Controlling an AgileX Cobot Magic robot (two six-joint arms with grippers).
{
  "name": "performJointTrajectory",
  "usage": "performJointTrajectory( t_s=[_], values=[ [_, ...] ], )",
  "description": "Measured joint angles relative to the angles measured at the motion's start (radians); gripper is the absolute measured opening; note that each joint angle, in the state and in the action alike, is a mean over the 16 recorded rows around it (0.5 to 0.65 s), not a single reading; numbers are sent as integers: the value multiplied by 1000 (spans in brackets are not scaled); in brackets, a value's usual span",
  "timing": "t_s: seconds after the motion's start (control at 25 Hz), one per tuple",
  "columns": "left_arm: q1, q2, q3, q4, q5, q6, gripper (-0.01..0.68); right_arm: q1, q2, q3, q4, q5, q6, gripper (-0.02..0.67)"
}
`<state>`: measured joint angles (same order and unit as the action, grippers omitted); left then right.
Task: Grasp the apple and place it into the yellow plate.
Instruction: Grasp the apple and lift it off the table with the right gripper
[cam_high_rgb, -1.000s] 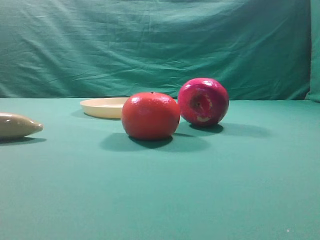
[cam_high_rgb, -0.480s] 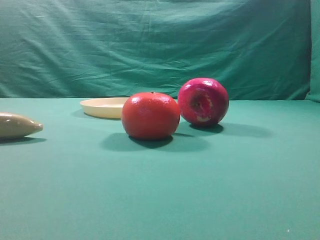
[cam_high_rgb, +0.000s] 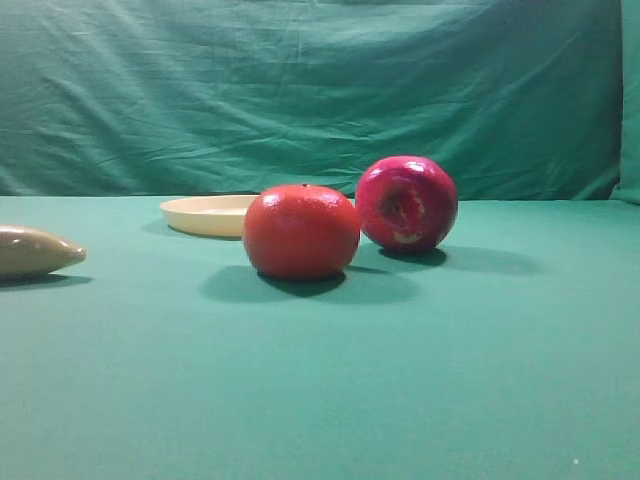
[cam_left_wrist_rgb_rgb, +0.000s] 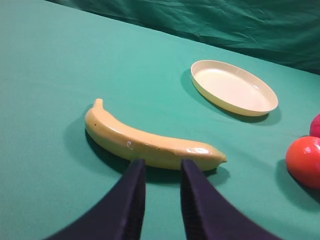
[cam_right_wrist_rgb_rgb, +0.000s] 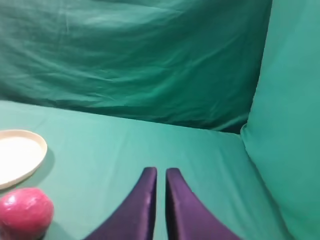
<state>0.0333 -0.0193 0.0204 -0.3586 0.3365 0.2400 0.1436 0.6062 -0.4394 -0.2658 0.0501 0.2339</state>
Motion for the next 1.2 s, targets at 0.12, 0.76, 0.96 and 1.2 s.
performJointTrajectory(
  t_s=[0.12,0.76,0.96,1.2],
  values=[
    [0,0,0,0,0,0,157,19,105,-61,-24,4,-11,7],
    [0,0,0,0,0,0,157,302,632,-486,-21,477,-24,55],
    [0,0,0,0,0,0,157,341,803,-653,83,659,-67,64],
    [0,0,0,0,0,0,157,349,980,-811,213,776,-139,200]
  ],
)
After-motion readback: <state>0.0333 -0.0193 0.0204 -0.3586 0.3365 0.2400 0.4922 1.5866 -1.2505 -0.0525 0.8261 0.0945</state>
